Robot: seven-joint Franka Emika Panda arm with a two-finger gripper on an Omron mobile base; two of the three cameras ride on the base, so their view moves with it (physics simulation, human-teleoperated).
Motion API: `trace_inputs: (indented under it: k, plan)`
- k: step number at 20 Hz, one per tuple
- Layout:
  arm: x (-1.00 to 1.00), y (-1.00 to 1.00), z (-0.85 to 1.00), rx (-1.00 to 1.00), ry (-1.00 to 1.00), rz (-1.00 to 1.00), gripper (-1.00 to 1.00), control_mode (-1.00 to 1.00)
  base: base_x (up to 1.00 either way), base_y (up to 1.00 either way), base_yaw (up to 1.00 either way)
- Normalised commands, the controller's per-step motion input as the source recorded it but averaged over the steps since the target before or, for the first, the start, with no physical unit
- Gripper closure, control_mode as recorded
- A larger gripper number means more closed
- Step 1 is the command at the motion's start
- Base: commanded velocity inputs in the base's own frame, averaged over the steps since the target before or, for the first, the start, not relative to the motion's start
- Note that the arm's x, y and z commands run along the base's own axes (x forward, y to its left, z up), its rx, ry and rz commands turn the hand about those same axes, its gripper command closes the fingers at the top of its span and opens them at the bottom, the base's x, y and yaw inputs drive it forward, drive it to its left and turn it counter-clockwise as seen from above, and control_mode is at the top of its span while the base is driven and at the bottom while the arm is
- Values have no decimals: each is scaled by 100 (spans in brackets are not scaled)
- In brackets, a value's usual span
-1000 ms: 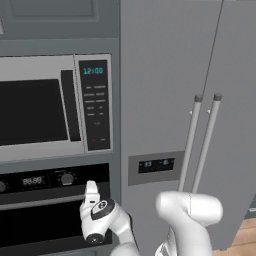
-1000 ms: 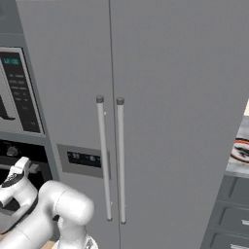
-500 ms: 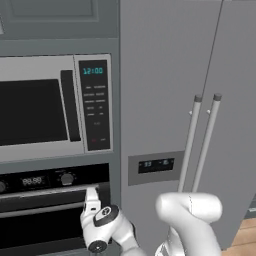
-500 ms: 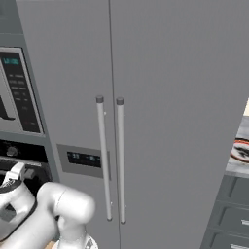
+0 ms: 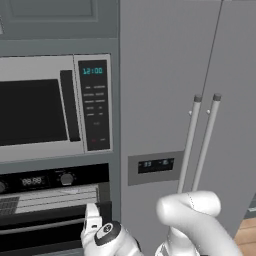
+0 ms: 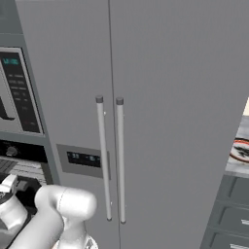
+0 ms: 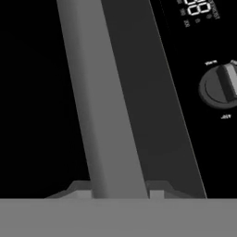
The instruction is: Take the baked cake out of the oven and place it on the plate for cooling. Then close the oven door.
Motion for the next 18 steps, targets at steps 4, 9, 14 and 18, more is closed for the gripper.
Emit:
trace_inputs:
  k: [4,9,14,18]
  plan:
    - [-74,31,-17,0,2,0,100,-100,0,0,0]
    - [-78,32,-18,0,4,0,100,-100,0,0,0]
    - [-63,51,-23,0,9,0,-100,-100,0,0,0]
    - [-18,21,-9,0,14,0,-100,-100,0,0,0]
